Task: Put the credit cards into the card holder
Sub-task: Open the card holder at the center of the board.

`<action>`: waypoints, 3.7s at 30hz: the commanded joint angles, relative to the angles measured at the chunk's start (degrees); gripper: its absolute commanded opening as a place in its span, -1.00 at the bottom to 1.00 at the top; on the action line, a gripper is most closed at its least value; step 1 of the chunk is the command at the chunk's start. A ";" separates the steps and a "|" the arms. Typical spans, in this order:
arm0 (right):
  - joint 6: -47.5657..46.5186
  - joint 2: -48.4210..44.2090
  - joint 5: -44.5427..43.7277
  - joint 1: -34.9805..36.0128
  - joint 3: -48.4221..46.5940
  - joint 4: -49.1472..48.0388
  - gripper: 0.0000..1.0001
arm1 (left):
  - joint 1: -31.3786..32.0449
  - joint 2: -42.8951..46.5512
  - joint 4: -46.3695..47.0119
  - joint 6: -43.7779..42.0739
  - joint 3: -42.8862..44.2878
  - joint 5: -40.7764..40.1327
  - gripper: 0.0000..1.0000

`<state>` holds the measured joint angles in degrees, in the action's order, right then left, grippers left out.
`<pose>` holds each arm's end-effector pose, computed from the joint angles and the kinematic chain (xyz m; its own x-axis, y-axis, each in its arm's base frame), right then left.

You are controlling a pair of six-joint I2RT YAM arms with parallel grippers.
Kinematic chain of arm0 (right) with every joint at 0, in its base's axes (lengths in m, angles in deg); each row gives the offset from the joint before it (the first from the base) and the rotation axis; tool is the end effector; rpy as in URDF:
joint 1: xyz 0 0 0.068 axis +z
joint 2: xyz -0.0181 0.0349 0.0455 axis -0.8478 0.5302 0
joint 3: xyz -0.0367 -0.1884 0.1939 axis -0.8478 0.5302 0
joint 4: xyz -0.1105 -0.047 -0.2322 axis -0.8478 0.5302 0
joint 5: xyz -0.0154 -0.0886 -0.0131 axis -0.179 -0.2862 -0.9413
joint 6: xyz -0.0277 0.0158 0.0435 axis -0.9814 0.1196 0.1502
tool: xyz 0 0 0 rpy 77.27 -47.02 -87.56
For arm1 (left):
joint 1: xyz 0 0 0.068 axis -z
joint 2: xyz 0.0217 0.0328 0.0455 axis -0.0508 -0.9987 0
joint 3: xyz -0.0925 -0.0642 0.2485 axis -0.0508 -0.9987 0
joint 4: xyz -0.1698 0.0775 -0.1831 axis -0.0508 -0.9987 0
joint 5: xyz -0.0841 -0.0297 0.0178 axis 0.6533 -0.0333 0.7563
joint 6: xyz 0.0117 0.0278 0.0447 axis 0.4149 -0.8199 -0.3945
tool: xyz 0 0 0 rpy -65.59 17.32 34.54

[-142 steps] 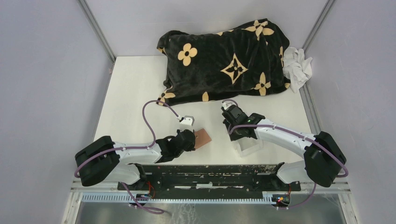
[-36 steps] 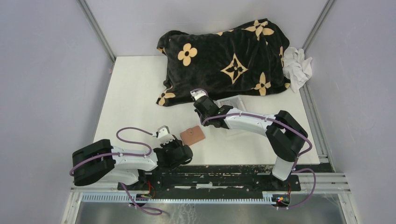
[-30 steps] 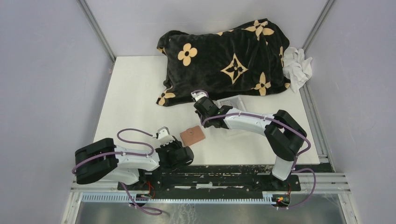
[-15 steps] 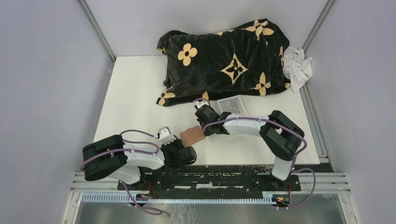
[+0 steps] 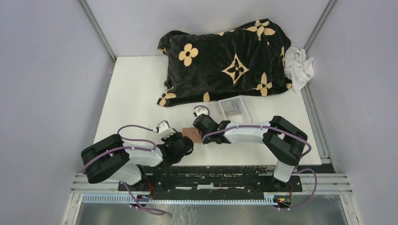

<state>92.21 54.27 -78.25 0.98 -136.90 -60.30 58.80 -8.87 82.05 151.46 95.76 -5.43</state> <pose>0.1882 0.2949 0.1540 -0.7682 -0.2785 -0.5765 -0.4117 0.9044 0.1118 0.1217 -0.1626 0.1166 -0.2908 -0.5392 -0.7904 -0.3163 0.8338 -0.4525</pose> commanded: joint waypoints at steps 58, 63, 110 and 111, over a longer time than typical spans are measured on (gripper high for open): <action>-18.26 4.73 -5.31 5.24 -13.71 2.17 -0.01 | -13.64 11.93 26.26 -15.67 -9.66 20.72 -0.94; -19.05 5.41 -5.78 5.26 -14.31 1.51 0.02 | -13.31 11.97 26.58 -15.37 -10.08 22.46 -0.94; -26.60 11.41 -0.81 0.54 -18.94 3.14 0.25 | -10.98 5.49 3.96 -6.17 -1.00 22.24 -0.20; -26.99 11.67 -0.45 0.36 -19.27 3.44 0.25 | -11.01 4.69 3.99 -6.15 -0.71 22.16 -0.19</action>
<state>67.01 64.54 -80.13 2.18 -153.38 -57.37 47.67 -1.57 87.16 143.50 93.05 18.63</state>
